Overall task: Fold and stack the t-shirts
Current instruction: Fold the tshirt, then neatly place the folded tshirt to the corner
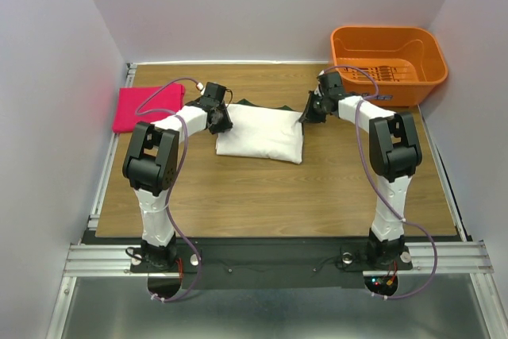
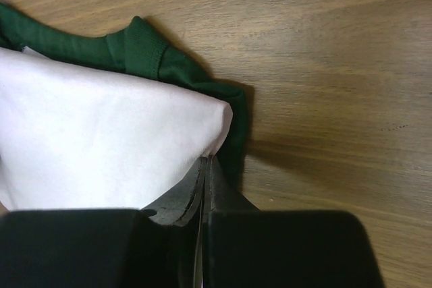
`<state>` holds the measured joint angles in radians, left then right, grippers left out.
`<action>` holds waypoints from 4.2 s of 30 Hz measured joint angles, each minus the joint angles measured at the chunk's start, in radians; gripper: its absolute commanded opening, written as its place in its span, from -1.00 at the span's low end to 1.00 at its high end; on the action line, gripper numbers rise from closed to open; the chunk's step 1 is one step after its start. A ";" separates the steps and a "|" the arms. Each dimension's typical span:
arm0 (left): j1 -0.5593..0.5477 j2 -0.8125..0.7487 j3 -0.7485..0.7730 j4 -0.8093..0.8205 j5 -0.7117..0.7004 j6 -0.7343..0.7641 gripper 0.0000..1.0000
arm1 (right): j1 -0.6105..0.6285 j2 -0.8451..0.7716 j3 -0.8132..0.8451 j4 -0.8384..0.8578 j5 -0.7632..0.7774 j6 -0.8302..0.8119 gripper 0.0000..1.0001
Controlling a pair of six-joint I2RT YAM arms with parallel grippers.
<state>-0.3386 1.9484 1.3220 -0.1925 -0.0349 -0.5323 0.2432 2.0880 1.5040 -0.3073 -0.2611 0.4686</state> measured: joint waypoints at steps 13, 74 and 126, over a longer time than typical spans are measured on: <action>0.004 0.002 0.000 0.000 0.005 -0.011 -0.28 | -0.037 -0.064 -0.074 0.001 0.034 -0.002 -0.99; 0.310 -0.723 -0.578 0.005 0.002 0.091 0.92 | 0.662 0.246 0.497 -0.220 0.349 -0.609 0.32; 0.135 -0.385 -0.572 0.355 0.426 -0.308 0.97 | 0.675 -0.069 0.034 0.026 0.278 -0.555 -0.99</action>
<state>-0.2039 1.5639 0.7502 0.1627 0.3908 -0.8406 0.9180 2.0190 1.5375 -0.2813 0.0170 -0.0864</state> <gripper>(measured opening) 0.985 0.229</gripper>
